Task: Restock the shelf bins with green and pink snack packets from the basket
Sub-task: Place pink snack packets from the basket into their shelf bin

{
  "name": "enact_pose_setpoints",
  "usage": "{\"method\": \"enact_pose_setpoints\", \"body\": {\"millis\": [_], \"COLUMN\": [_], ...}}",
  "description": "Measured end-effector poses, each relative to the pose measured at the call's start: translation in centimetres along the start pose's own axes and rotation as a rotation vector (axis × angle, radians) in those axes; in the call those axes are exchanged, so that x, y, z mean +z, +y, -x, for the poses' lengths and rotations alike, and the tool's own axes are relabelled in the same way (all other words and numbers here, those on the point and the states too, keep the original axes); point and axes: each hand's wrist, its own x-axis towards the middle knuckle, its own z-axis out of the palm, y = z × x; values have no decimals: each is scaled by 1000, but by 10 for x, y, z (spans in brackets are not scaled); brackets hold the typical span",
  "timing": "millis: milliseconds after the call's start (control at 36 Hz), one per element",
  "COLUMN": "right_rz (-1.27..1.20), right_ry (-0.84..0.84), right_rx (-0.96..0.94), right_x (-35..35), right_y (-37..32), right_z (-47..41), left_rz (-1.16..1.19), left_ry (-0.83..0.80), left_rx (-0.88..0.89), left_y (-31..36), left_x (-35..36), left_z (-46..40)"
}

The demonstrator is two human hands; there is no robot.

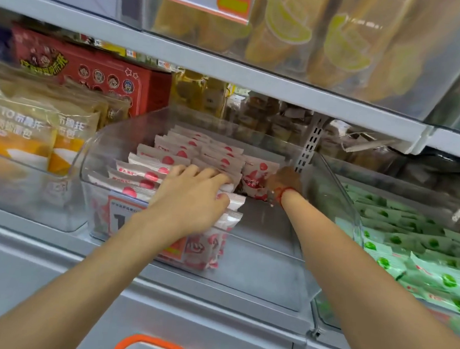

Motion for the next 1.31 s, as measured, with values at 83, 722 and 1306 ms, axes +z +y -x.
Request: {"method": "enact_pose_setpoints", "body": {"millis": [83, 722, 1306], "right_rz": [-75, -265, -199], "right_ry": [-20, -490, -327], "right_rx": [-7, 31, -640], "right_x": [4, -26, -97], "right_y": [0, -24, 114], "right_z": [-2, 71, 267], "left_rz": [2, 45, 553], "left_ry": [-4, 19, 326], "left_rx": [1, -47, -407], "left_y": [0, 1, 82], "left_x": [0, -1, 53], "left_z": [0, 2, 168]}}
